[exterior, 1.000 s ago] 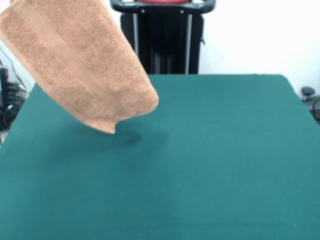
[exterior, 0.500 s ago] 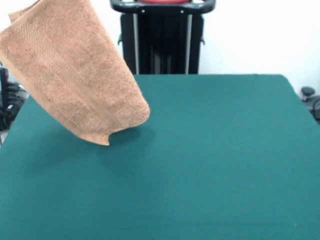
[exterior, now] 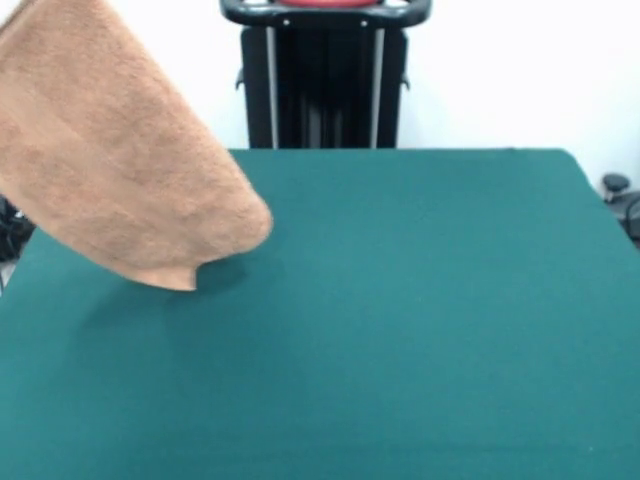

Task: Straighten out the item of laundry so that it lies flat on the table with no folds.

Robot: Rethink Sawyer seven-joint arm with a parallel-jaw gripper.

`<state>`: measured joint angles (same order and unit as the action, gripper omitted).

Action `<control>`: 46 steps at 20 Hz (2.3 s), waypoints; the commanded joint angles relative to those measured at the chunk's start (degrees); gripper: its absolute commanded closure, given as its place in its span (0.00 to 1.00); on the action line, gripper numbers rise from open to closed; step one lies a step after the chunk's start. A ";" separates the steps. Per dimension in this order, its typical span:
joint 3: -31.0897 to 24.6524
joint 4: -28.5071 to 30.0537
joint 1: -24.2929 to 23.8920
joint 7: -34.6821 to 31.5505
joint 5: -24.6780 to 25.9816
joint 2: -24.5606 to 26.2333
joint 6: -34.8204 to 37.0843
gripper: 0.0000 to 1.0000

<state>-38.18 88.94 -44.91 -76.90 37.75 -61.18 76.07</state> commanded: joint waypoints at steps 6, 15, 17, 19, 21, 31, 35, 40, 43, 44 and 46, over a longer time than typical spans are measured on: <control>10.72 4.79 30.94 -45.88 32.61 -16.61 5.59 1.00; 15.91 4.28 44.65 -62.05 36.92 -8.83 16.27 1.00; 16.85 3.77 45.41 -62.65 35.89 -7.69 15.84 1.00; 17.56 3.15 45.19 -62.19 33.84 -6.81 14.73 1.00; 18.03 2.31 44.71 -60.88 32.50 -6.54 13.84 1.00; 20.05 1.57 40.25 -58.36 28.87 -5.00 5.44 1.00; 20.84 0.94 39.40 -59.02 29.10 -3.03 3.36 1.00; 22.76 -0.72 44.71 -61.51 40.20 -0.58 9.89 1.00; 25.05 -1.14 50.38 -69.04 49.08 4.10 17.62 1.00; 26.04 -1.21 51.36 -71.94 50.25 6.01 18.62 1.00; 28.08 -1.40 52.86 -77.53 51.74 9.80 19.93 1.00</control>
<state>-12.82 87.32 1.54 -126.53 81.04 -62.10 86.27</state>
